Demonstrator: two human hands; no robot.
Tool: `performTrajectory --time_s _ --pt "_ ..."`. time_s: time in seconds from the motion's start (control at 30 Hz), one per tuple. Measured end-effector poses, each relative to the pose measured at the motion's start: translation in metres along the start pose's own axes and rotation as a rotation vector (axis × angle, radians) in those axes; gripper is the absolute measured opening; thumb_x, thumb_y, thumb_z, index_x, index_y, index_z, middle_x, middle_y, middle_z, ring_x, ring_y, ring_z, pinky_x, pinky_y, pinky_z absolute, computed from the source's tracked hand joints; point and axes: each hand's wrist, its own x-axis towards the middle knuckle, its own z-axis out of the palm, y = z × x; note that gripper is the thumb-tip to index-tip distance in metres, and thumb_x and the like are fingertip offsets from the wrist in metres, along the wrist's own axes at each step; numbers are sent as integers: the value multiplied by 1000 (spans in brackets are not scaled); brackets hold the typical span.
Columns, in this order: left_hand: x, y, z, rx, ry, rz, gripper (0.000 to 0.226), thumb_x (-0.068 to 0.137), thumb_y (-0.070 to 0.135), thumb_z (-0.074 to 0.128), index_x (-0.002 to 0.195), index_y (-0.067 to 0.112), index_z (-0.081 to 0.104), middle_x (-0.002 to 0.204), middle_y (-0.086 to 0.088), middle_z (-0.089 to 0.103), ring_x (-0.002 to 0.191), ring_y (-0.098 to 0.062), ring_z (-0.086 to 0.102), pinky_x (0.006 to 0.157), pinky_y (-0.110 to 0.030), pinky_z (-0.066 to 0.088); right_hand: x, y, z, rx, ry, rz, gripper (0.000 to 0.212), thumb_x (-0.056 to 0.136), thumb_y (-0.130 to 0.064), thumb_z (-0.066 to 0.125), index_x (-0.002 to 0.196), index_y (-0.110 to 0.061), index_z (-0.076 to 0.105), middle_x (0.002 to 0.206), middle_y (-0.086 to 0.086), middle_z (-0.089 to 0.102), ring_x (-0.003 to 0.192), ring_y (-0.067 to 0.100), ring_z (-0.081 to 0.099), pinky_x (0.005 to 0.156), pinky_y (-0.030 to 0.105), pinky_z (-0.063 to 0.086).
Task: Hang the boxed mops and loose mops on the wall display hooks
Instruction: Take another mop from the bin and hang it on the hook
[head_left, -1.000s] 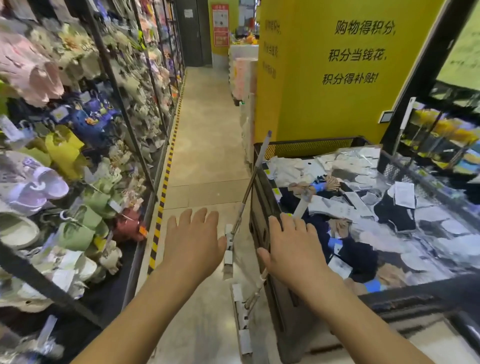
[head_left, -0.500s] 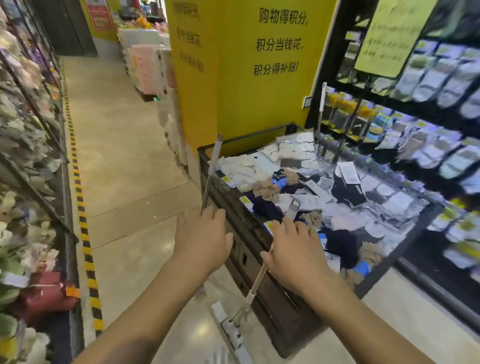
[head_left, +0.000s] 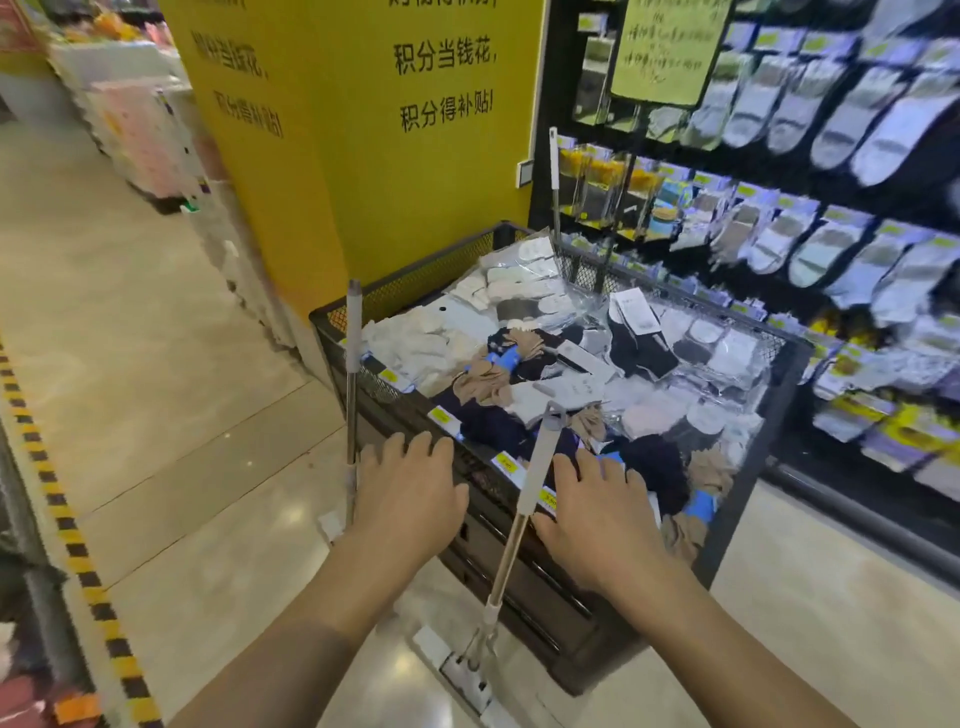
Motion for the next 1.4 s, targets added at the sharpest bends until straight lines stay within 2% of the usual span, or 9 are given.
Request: performTrajectory --time_s 0.5,0.6,0.77,0.87,0.97,1.07,1.2,1.3,1.4 --pt "111 7 52 -68 -126 194 58 101 51 51 151 21 42 151 -3 52 141 -30 45 113 -50 40 79 9 35 75 -75 160 66 102 -60 45 148 -13 38 149 11 48 136 36 46 108 48 40" --pt "136 4 73 -207 -235 251 65 99 53 58 153 21 42 151 -3 54 139 -29 48 109 -47 46 95 10 51 292 -99 262 65 98 -60 54 142 -14 43 143 11 53 131 34 50 104 46 48" --pt "167 8 123 -581 -418 319 77 91 52 73 155 19 45 154 -1 53 140 -21 50 112 -36 45 121 9 84 871 -64 422 89 90 -57 72 160 -18 33 157 6 47 141 25 50 111 42 46" --pt "178 12 153 -795 -487 301 69 88 48 77 148 25 53 146 8 59 134 -12 55 109 -33 49 129 5 102 1109 41 459 70 88 -48 77 149 -27 49 141 -2 61 124 18 61 103 39 52" --pt "187 18 176 -902 -517 324 53 87 38 81 136 32 62 128 20 65 125 -3 60 107 -32 52 133 0 110 1208 143 457 49 92 -33 78 137 -27 60 126 -8 67 111 9 65 90 25 52" --pt "190 23 186 -982 -542 376 49 90 24 80 136 26 63 120 19 70 111 9 63 97 -19 53 135 -3 117 1234 203 449 32 94 -23 75 126 -21 69 117 -8 73 105 4 67 86 19 49" --pt "187 26 194 -1040 -573 360 36 91 26 79 124 34 68 119 14 75 116 -5 68 102 -29 54 129 -7 124 1215 228 466 25 95 -25 72 120 -21 69 102 -16 70 92 -8 62 71 4 42" --pt "177 25 193 -1083 -580 362 25 94 18 75 110 37 72 110 14 79 110 -3 71 96 -25 55 116 -8 130 1256 251 444 23 95 -23 73 117 -22 71 105 -14 73 97 -5 66 76 5 45" --pt "168 21 195 -1120 -613 414 23 96 17 73 115 31 74 111 14 79 108 -3 72 97 -28 56 103 -9 132 1292 279 437 22 94 -16 75 116 -19 72 101 -14 75 96 -6 69 81 10 49"
